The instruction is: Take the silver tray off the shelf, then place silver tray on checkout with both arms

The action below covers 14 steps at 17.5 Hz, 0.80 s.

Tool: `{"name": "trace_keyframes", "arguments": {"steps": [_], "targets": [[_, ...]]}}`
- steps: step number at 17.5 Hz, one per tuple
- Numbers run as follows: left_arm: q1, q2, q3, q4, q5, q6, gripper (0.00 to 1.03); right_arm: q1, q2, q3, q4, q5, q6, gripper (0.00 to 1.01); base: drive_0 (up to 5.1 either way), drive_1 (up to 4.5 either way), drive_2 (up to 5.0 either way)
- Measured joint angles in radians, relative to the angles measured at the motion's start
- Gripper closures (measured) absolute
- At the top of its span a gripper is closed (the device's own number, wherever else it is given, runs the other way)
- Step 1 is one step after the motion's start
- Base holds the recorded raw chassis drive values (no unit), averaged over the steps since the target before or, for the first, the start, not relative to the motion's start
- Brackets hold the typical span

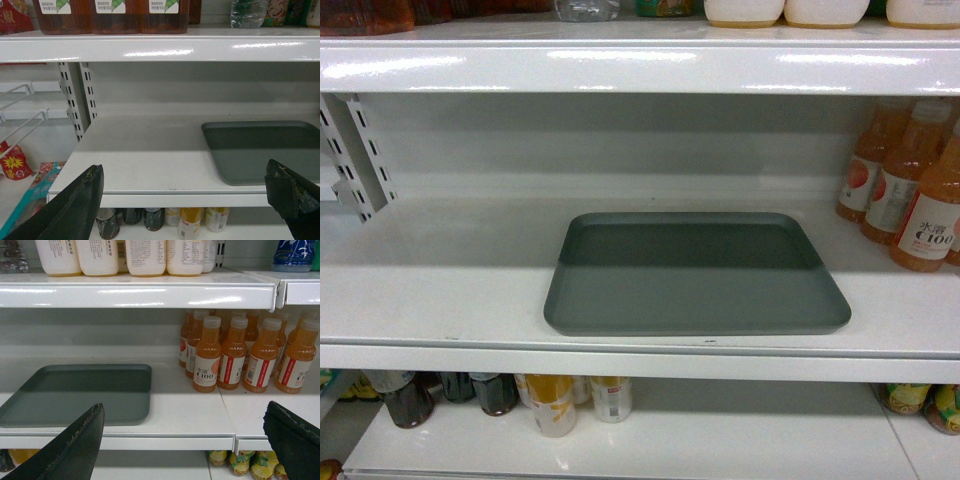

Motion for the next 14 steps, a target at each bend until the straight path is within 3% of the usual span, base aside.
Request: {"name": "trace_keyframes", "arguments": {"steps": [14], "targets": [[0.0, 0.0, 0.0, 0.0, 0.0, 0.0, 0.05, 0.0, 0.0, 0.0, 0.0, 0.0, 0.0, 0.03, 0.0, 0.0, 0.0]]}}
